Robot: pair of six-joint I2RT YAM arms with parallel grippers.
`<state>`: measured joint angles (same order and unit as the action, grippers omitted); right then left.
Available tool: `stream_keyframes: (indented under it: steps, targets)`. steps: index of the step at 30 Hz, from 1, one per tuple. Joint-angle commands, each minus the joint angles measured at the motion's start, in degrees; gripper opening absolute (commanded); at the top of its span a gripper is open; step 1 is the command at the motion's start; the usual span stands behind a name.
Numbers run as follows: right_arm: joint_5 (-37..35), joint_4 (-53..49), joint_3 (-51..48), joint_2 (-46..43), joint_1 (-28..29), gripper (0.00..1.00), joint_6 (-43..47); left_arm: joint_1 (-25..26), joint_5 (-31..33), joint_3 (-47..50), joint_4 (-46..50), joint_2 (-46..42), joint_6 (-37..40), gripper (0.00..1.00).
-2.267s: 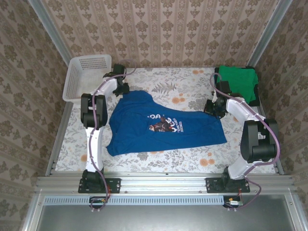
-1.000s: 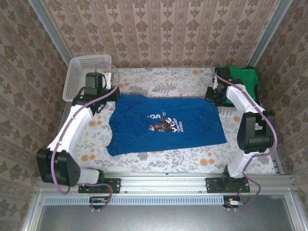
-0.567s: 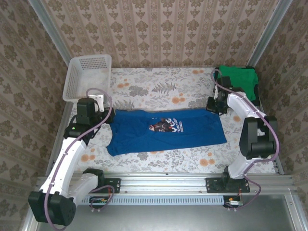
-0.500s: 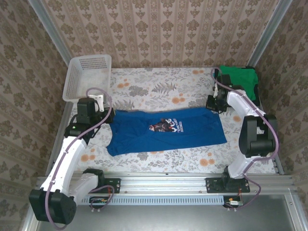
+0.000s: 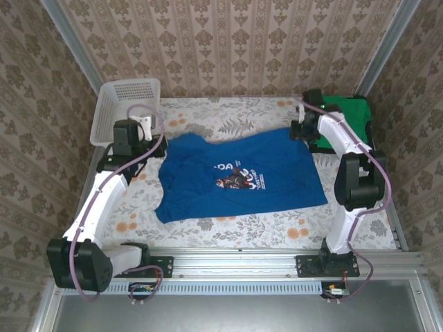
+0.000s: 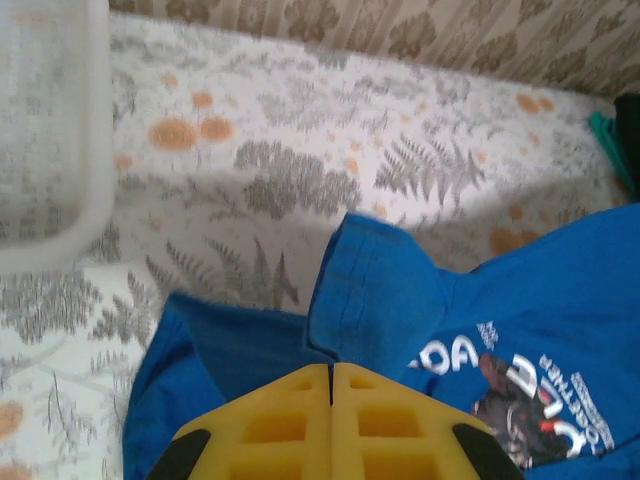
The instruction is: Fold and stack the t-shirts
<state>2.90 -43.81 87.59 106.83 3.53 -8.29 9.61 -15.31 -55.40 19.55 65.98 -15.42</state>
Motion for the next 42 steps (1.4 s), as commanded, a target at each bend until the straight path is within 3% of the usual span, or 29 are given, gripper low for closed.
stream_keyframes:
  steps: [1,6,9,14,17,24,27,38,42]
  targets:
    - [-0.8,0.0,-10.6,-6.0,1.0,0.40,-2.9,-0.3,-0.6,5.8,1.2,-4.3,-1.1,0.00]
    - [1.2,2.2,-16.4,-13.5,0.3,0.44,-7.5,-0.3,1.4,10.0,4.3,-9.6,-1.0,0.00]
    - [1.5,5.3,-14.4,-12.9,-0.4,0.48,-10.6,-0.4,2.3,11.1,4.5,-10.0,-1.1,0.00]
    - [-0.2,3.4,0.3,0.2,-0.1,0.44,-11.7,-0.4,2.2,11.7,3.1,-9.1,-1.4,0.00]
    - [-4.8,0.5,9.4,9.0,-0.2,0.43,-10.6,-0.4,2.7,11.5,3.1,-8.7,-1.3,0.00]
    - [-11.5,-14.8,39.1,30.5,-0.9,0.42,-7.0,-0.6,2.3,11.2,2.9,-8.4,-1.4,0.00]
    - [-13.3,-18.5,46.3,36.0,-1.0,0.42,-6.3,-0.6,2.2,11.2,2.7,-8.7,-1.4,0.00]
    - [-8.3,-19.5,49.4,41.6,-1.3,0.41,-7.0,-0.8,2.0,11.3,1.7,-7.3,-1.4,0.00]
    - [-5.8,-19.4,49.7,43.0,-1.9,0.36,-7.6,-0.9,1.7,11.0,1.6,-7.1,-1.5,0.00]
